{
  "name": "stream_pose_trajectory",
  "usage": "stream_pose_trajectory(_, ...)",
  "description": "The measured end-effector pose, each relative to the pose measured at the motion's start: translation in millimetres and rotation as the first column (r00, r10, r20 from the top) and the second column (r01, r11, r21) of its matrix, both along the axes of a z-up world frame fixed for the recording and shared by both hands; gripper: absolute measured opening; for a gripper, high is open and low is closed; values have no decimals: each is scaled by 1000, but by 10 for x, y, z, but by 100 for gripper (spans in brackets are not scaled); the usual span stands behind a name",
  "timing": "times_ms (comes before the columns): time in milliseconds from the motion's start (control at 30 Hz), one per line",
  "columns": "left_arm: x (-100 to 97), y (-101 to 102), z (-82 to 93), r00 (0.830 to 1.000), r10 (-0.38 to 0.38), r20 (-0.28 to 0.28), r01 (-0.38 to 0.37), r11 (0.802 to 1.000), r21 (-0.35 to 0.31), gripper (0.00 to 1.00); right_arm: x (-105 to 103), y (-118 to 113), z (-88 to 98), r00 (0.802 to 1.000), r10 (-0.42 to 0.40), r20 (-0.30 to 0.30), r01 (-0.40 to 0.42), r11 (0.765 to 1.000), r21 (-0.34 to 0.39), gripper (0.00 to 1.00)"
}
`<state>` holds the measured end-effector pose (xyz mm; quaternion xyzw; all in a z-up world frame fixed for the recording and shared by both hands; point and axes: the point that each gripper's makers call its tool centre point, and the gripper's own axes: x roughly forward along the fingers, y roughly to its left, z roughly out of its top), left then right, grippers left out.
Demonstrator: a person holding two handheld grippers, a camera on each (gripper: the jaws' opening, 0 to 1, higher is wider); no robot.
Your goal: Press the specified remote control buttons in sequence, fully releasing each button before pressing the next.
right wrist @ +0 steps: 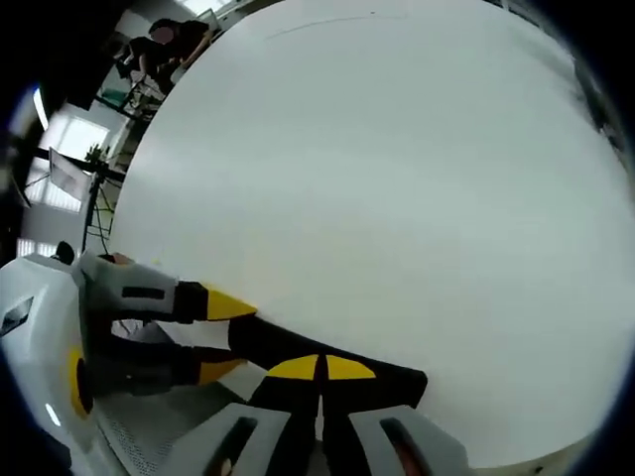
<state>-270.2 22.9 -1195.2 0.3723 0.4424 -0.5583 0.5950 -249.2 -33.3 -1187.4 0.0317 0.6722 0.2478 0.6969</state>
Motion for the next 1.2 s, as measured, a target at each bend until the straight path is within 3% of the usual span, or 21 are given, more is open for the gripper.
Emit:
stream_pose_trajectory(633, 15, -9, -2, 1000, 16, -16, -16, 1000, 8, 23, 42, 12, -35, 998, 39, 53, -36, 998, -60, 0)
stream_pose_trajectory(833, 21, -3, 4, 1000, 22, -19, -22, 1000, -1, 23, 58, 10, -37, 998, 14, 57, -11, 998, -57, 0)
stream_pose_trajectory(1200, 14, -6, 3, 999, 39, -14, -39, 999, -13, 23, 0, -53, 32, 988, -54, 142, 54, 999, 6, 0)
